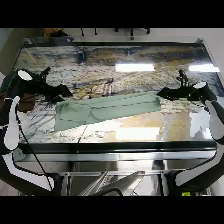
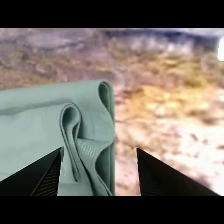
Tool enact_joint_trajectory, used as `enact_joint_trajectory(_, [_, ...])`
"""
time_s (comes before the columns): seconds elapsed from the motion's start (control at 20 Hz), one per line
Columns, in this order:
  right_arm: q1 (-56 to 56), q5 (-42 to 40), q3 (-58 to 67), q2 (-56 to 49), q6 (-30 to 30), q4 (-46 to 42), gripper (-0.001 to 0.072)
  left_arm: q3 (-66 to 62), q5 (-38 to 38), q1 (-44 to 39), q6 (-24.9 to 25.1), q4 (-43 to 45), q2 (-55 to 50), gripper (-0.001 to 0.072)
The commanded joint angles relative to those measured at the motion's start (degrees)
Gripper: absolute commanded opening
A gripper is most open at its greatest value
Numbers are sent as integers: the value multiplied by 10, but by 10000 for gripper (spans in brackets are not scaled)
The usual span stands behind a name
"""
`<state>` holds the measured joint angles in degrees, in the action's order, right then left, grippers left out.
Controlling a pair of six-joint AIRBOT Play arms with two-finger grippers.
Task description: Fold the shirts.
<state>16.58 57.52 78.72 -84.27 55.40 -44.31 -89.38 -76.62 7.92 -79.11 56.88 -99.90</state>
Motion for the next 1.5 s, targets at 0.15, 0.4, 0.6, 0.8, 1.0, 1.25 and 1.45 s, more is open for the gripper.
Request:
enact_joint_trajectory(0.15, [7, 80, 9, -51, -14, 53, 522, -51, -36, -11, -25, -1, -4, 703])
enact_joint_trajectory(0.4, [-10, 89, 9, -77, -45, 101, 281, -63, -5, -51, -35, 0, -4, 703])
enact_joint_trajectory(0.6, [-16, 130, 52, -66, -24, 105, 25, -34, 35, -115, -34, 0, -5, 200])
enact_joint_trajectory(0.8, [-1, 240, 123, -7, 31, 106, 25, 19, 146, -216, -26, -26, -9, 20])
enact_joint_trajectory(1.0, [20, 318, 127, 92, 89, 106, 25, -13, 252, -342, 9, -124, -99, 20])
enact_joint_trajectory(1.25, [24, 340, 127, 217, 119, 110, 25, -166, 287, -453, -18, -159, -242, 20])
enact_joint_trajectory(1.45, [28, 345, 126, 254, 120, 109, 25, -269, 235, -471, -35, -198, -301, 20])
